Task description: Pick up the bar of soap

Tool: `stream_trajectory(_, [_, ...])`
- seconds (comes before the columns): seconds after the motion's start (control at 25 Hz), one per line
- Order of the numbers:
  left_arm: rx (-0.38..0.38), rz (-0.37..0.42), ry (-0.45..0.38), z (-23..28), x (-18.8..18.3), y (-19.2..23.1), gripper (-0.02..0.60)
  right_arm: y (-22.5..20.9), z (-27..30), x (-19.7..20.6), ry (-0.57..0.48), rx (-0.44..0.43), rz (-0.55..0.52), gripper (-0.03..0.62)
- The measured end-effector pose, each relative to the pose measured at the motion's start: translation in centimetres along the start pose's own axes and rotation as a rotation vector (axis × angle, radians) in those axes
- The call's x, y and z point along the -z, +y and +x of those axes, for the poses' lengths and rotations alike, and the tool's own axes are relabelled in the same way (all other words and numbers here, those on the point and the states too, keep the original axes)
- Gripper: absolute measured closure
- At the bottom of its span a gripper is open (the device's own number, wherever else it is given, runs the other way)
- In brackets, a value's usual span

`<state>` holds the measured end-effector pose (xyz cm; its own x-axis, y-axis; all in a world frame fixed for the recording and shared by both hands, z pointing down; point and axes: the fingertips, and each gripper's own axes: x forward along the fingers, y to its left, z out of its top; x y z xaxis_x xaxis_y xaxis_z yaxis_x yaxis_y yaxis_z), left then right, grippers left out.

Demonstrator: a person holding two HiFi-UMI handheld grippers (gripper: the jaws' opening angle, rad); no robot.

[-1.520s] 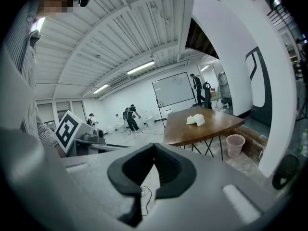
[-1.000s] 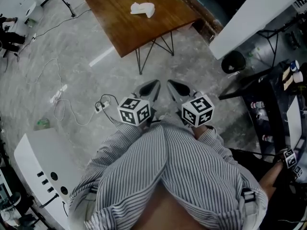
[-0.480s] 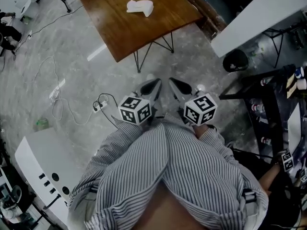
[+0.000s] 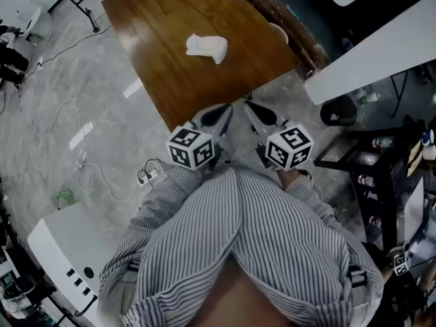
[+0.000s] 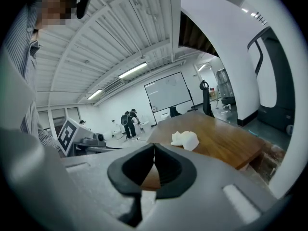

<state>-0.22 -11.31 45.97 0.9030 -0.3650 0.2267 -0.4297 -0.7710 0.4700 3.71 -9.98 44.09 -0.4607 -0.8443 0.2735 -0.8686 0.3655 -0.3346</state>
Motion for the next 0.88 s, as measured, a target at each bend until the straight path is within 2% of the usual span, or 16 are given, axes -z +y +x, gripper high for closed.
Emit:
stream_trajectory(0.16, [-0.016,0.051,0.018,2.1,-2.8,3.8,0.58,-1.5,4.6,-2.2,-0.005,-0.023,0.004,0.591])
stream_trajectory(0.32, [-0.05,0.132,0.053,3.4,-3.5,5.7,0.58,-3.2,6.5,-2.3,0.02,-0.028,0.014,0.591])
stream_trajectory(0.48, [-0.081,0.155,0.052,5.0,-5.1,8.3,0.58,-6.1,7.9,-3.1,0.021,-0.019,0.049,0.591])
stream_trajectory(0.56, [-0.108,0.227,0.07,5.6,-6.1,9.6,0.58,-7.2,8.5,-3.8,0.02,-0.023,0.051,0.591])
stream_trajectory(0.68, [-0.137,0.401,0.158,6.1,-7.0,11.7,0.58,-8.2,9.1,-4.8,0.019,-0.04,0.059,0.591])
stream_trajectory(0.8, [-0.124,0.541,0.266,6.9,-7.4,13.3,0.58,-9.3,9.3,-5.5,0.022,-0.057,0.059,0.591])
stream_trajectory(0.88, [-0.107,0.599,0.325,7.6,-7.4,14.4,0.568,-10.0,9.8,-5.2,0.047,-0.065,0.061,0.591])
